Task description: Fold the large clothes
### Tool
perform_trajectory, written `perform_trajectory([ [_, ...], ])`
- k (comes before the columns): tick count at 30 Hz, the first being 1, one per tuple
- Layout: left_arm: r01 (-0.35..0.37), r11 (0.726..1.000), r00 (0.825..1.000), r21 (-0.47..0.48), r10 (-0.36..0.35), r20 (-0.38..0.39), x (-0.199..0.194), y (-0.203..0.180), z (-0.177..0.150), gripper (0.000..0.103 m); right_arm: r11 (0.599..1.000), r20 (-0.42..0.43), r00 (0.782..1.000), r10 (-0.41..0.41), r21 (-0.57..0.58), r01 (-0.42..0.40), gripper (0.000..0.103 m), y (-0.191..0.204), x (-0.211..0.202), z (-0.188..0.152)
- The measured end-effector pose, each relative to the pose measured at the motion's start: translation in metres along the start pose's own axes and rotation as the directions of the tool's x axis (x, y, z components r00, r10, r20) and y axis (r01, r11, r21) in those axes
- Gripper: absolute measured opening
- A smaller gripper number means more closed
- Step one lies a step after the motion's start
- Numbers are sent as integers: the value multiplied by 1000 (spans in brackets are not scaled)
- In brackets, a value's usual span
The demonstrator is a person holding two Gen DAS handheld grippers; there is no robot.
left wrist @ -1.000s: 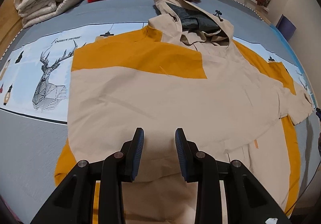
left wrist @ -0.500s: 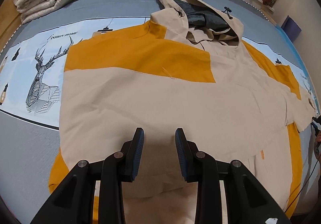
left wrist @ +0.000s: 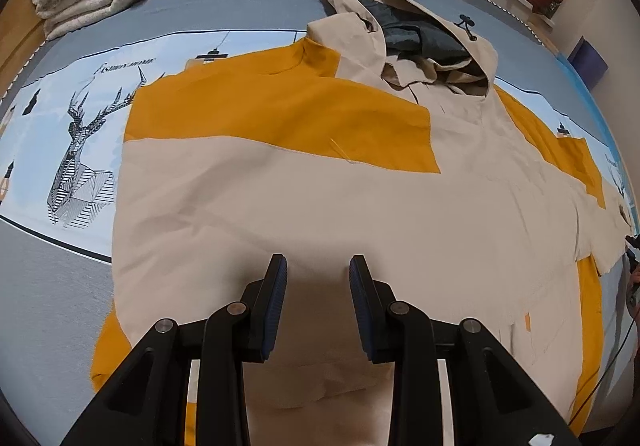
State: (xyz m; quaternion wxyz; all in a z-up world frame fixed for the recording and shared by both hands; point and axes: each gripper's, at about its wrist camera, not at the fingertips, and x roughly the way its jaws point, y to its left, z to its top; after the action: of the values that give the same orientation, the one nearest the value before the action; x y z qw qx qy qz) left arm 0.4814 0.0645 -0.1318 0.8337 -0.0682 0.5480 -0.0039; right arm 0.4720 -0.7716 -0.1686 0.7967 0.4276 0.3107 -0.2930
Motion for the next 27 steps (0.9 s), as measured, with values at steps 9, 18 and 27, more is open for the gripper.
perform_trajectory([
  [9,-2,1000,999,-15,2,36,-19,15,5,29,993,86,996,-12,-118,22,5,56,-27,-2],
  [18,48,995,995,-88,-40,91,-60,50,2,29,792,46,944,327,-558,-247,1,254,-150,-112],
  [27,134,981,988,-142,-122,95,-84,61,-16,29,422,-379,799,466,-699,-577,1,345,-228,-335],
])
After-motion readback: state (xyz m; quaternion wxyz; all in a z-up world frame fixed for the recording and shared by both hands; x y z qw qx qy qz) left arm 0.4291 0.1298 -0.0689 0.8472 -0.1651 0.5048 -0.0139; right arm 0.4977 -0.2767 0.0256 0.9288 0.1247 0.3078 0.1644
